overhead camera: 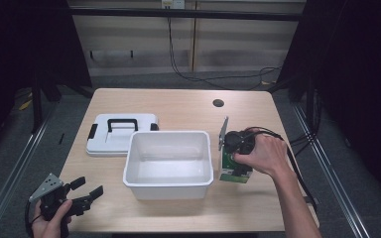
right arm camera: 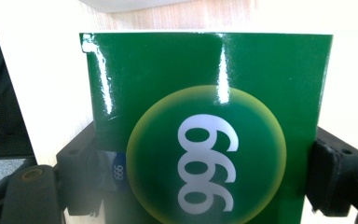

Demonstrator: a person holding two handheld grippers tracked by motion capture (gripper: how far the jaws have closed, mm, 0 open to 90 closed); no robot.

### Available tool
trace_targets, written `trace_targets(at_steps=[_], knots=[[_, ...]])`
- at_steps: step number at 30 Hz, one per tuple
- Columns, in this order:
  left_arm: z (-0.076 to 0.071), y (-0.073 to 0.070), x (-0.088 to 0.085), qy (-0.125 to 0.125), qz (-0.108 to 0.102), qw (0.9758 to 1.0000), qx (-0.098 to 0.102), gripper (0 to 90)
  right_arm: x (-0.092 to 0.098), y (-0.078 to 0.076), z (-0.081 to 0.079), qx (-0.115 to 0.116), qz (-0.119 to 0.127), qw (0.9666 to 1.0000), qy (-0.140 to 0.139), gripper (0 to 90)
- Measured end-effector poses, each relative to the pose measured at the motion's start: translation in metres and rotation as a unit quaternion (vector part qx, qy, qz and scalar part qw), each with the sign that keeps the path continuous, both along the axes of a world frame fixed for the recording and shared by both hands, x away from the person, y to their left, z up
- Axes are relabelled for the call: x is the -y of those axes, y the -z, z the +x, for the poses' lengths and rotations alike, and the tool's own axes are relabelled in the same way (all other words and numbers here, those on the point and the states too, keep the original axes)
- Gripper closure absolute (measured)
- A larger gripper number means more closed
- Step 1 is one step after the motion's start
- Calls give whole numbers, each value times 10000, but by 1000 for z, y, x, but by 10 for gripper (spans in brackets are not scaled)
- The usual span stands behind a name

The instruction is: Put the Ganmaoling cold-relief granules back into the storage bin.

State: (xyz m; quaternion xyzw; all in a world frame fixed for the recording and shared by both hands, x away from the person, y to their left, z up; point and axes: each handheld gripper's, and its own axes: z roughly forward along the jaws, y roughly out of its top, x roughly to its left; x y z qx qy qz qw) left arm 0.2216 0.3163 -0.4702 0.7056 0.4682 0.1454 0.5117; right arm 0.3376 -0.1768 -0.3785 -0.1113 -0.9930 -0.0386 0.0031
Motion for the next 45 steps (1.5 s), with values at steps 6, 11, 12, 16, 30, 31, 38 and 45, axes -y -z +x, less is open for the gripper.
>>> trace_targets(at_steps=[6, 11, 12, 16, 30, 31, 38, 45], knots=[[0, 0, 0, 3, 3, 10000, 6, 165, -2, -10, 2, 3, -2, 10000, -5, 158], [0, 0, 0, 16, 14, 10000, 2, 164, -1, -17, 5, 26, 44, 10000, 2, 158], [0, 0, 0, 16, 14, 10000, 2, 164, -1, -17, 5, 26, 44, 10000, 2, 158], [0, 0, 0, 28, 33, 10000, 3, 164, 1, -20, 6, 11, 26, 10000, 26, 158], [1, 1, 0, 38, 41, 10000, 5, 164, -5, -44, 6, 33, 75, 9999, -71, 158], [1, 1, 0, 35, 45, 10000, 5, 164, -5, -46, 4, 4, 47, 10000, 7, 157], [0, 1, 0, 28, 31, 10000, -5, 164, -10, -58, 9, 1, 81, 9999, -99, 157], [1, 1, 0, 33, 37, 10000, -3, 164, -17, -71, 11, 101, 37, 9998, -176, 157]])
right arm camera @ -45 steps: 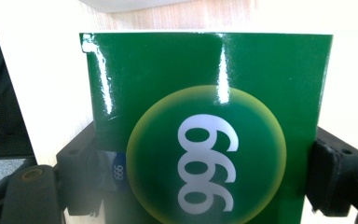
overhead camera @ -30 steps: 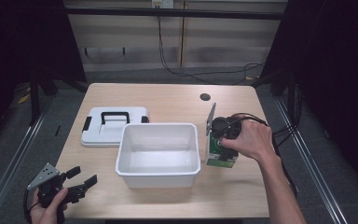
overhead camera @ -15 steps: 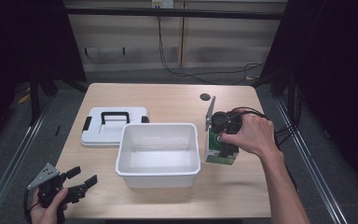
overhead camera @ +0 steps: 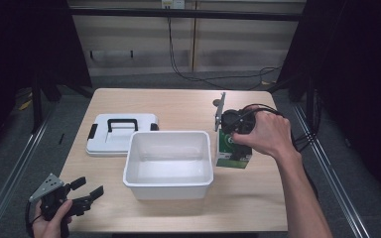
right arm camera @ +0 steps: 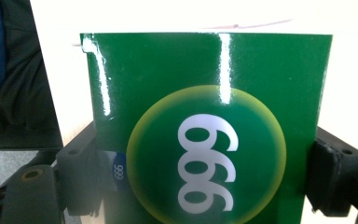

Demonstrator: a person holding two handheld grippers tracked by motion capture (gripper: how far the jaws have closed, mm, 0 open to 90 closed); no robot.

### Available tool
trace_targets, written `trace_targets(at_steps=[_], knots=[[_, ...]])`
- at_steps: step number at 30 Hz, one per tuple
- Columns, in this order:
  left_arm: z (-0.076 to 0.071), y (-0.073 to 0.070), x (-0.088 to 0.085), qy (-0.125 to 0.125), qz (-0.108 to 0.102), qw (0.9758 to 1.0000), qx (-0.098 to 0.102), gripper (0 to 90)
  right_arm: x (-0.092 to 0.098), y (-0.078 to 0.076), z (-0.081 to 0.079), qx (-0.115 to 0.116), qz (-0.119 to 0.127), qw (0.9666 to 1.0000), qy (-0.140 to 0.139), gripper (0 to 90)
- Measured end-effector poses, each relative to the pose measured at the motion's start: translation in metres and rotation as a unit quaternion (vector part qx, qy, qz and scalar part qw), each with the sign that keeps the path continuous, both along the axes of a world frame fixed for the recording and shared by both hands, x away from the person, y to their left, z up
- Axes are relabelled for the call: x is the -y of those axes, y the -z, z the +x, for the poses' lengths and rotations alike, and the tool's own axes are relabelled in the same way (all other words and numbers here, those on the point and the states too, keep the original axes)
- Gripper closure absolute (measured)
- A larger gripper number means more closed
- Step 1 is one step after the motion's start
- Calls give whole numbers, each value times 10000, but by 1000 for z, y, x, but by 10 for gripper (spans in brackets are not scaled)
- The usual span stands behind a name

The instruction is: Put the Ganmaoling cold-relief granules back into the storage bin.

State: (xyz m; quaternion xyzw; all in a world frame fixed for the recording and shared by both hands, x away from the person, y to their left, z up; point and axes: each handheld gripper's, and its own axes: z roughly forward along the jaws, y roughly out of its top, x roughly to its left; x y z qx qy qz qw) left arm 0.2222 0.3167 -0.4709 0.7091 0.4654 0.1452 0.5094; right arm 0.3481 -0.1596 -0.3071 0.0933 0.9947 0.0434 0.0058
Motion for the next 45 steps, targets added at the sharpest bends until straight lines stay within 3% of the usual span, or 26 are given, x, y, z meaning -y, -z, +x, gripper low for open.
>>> trace_targets(at_steps=[16, 31, 33, 45], knots=[[0, 0, 0, 4, -1, 10000, -20, 164, -10, -16, 0, 57, -6, 10000, -14, 158], [0, 0, 0, 13, -8, 10000, -12, 164, -42, -29, 1, 35, 32, 9996, -281, 158], [0, 0, 0, 13, -6, 10000, -11, 164, -46, -31, 2, 113, 62, 9994, -327, 158], [0, 0, 0, 13, -11, 10000, -12, 164, -75, -23, 7, -74, 17, 9984, -557, 158]])
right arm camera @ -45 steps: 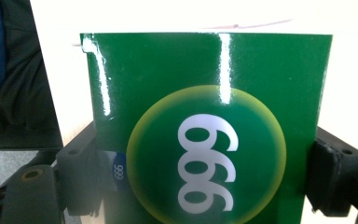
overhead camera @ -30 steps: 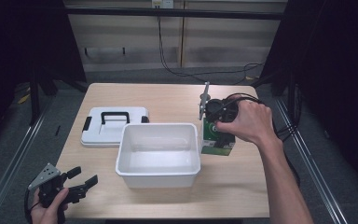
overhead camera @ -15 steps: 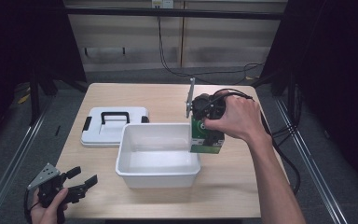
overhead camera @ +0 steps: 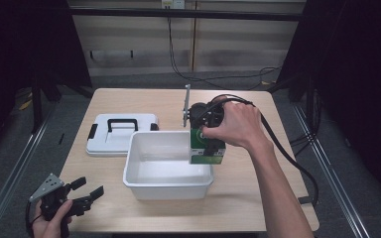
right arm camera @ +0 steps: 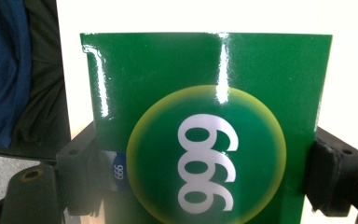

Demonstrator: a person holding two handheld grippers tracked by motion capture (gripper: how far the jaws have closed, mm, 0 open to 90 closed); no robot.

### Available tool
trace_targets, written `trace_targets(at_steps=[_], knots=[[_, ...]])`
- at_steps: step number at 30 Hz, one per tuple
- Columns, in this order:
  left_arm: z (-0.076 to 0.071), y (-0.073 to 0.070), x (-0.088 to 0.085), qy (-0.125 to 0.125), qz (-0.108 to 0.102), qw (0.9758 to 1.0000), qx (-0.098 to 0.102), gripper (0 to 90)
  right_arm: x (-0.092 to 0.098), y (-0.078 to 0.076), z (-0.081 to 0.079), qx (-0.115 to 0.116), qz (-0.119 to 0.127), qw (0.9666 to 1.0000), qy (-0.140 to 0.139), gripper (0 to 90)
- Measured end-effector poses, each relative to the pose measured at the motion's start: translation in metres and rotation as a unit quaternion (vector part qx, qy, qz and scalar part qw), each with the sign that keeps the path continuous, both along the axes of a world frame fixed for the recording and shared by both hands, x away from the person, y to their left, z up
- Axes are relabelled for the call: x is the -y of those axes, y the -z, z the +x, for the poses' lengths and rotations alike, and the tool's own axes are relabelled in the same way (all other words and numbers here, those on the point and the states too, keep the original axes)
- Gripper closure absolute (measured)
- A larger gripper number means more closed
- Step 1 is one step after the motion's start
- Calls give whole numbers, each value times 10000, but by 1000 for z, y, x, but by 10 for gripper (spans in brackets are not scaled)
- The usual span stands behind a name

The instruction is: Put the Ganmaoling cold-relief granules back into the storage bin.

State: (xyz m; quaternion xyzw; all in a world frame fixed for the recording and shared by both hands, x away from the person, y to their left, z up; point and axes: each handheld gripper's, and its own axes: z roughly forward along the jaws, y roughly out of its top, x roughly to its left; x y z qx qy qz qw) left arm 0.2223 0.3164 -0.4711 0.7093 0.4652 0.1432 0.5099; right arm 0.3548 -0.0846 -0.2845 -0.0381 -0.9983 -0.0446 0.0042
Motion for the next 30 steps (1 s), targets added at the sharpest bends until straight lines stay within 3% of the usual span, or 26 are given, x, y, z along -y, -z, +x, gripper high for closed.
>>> trace_targets(at_steps=[10, 22, 30], knots=[[0, 0, -1, 7, 9, 10000, 7, 164, -24, 13, 3, -55, -98, 9998, -173, 158], [0, 0, -1, 2, 0, 10000, -9, 164, -34, 24, 7, -81, -60, 9998, -170, 158], [0, 0, -1, 10, 2, 10000, 8, 164, -42, 45, 12, -144, -195, 9995, -193, 157]])
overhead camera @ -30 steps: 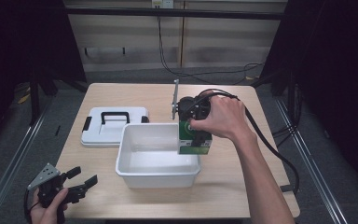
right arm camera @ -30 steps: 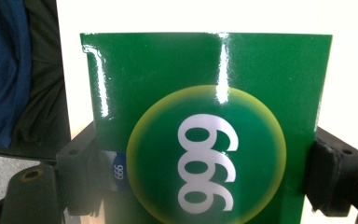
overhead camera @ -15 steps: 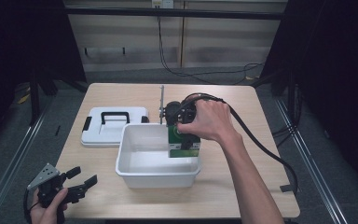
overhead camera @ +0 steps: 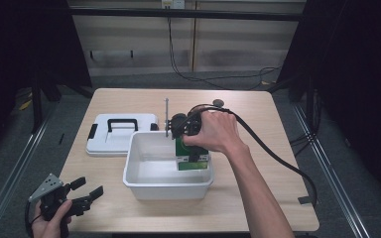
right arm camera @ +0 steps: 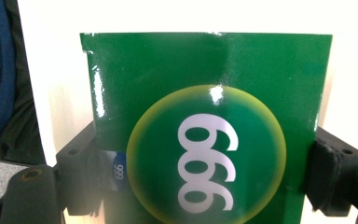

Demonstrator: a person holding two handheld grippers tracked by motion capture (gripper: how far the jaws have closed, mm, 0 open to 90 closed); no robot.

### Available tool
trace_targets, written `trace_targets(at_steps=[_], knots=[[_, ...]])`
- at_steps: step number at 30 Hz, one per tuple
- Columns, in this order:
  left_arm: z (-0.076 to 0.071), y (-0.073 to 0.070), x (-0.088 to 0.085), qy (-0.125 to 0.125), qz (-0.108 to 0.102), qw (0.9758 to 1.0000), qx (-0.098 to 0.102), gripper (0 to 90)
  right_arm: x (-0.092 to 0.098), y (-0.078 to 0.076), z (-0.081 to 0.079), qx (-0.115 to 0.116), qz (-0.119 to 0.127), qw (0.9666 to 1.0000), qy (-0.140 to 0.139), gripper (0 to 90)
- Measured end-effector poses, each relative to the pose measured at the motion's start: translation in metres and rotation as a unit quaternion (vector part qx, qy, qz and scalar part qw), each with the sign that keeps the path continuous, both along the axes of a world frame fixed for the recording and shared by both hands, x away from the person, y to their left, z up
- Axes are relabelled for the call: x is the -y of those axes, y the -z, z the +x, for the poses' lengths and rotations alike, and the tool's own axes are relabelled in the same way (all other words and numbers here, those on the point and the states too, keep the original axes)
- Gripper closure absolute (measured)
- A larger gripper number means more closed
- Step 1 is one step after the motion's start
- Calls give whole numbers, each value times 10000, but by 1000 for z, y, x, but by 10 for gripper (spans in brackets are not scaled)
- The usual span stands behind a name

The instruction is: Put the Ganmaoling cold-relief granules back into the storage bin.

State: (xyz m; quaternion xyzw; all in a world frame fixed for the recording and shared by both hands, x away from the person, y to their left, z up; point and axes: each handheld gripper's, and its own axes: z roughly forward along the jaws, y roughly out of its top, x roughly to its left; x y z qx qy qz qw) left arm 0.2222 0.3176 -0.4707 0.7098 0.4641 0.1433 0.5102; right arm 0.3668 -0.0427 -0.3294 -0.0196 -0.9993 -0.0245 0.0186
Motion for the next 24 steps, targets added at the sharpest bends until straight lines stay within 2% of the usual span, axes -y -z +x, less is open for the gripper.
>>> trace_targets(at_steps=[1, 3, 9, 11, 13, 17, 20, 21, 22, 24], knots=[[0, 0, 0, -3, -1, 10000, 1, 164, -1, 1, 1, -19, -37, 10000, -35, 157], [0, 0, 0, 16, -9, 10000, -5, 164, -1, 6, 1, -66, 44, 10000, -10, 157], [0, 0, 0, 19, 1, 10000, 0, 164, 1, 19, 1, -141, -49, 9999, 42, 156], [0, 0, 1, 13, -7, 10000, -12, 164, 4, 24, 1, -150, 78, 9998, 58, 156], [0, 0, 1, 8, -14, 10000, -22, 164, 5, 26, 2, -149, 26, 9999, 41, 156], [0, 0, 1, 9, 0, 10000, -17, 164, 7, 36, 3, -186, 119, 9997, 101, 155], [0, 0, 1, 6, 7, 10000, -20, 164, 7, 42, 4, -198, 97, 9997, 56, 154], [0, 0, 1, 7, 6, 10000, -21, 164, 5, 44, 3, -211, -4, 9997, 96, 154], [0, 0, 1, 11, 2, 10000, -21, 164, 5, 44, 3, -211, -4, 9997, 96, 154], [0, 0, 1, 26, 19, 10000, -19, 164, 4, 48, 3, -199, 91, 9997, 78, 154]])
